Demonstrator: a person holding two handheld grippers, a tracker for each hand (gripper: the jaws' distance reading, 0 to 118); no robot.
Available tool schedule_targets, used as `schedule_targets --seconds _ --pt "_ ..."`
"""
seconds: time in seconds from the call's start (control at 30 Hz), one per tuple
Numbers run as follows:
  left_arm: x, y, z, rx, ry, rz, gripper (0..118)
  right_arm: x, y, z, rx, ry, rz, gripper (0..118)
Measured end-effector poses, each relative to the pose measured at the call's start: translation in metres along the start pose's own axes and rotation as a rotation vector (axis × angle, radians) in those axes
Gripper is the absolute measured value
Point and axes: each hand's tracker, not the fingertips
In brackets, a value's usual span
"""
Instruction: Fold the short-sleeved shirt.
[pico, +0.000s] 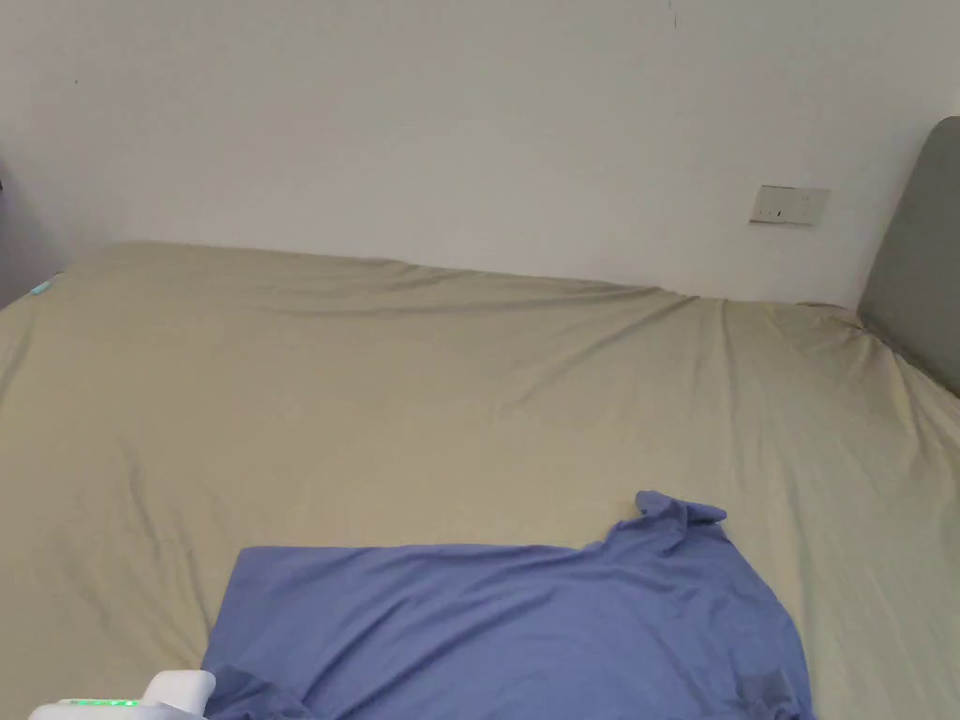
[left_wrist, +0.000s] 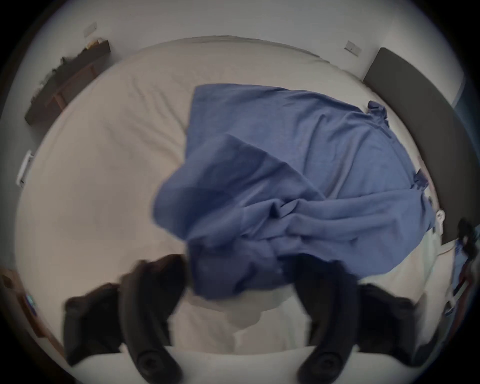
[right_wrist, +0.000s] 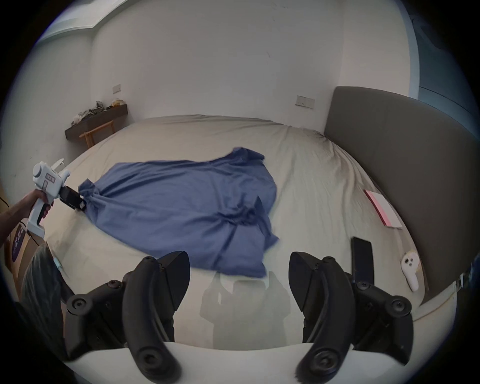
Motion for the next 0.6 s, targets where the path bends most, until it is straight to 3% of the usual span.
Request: schedule_targets --seconds 0.1,0.13,0.17,0.23,0.3,0.4,0.53,0.6 --pt "-0.002 -0.006 0.013 0.085 0.013 0.070 61 0.014 -0.004 -0.002 -0.028 -0.033 -0.019 85" --pt "-0.007 -0.010 0.020 0.116 -0.071 0.069 29 0.017 -0.004 -0.004 -0.027 -0.037 -0.022 85" --pt "-0.010 -0.014 0.023 0.138 -0.095 0.111 10 0.020 -0.003 -0.006 -0.012 -0.063 -0.025 85" --pt "-0.010 -0.016 0.021 0.083 -0.097 0.082 9 0.020 0.000 -0.012 0.059 -0.154 -0.015 85" --pt "-0.001 -0.023 0.026 0.081 -0.071 0.057 9 0.018 0.010 -0.025 0.057 -0.174 0.007 85" --pt "0.002 -0.026 0.038 0.095 -0.085 0.057 9 0.012 0.022 -0.051 -0.002 -0.087 0.021 85" --pt "0.003 -0.027 0.049 0.108 -0.071 0.014 9 -0.001 0.022 -0.108 -0.210 0.054 0.016 85" --pt "-0.003 -0.022 0.047 0.096 -0.082 0.036 9 -0.010 0.017 -0.142 -0.308 0.052 0.028 85"
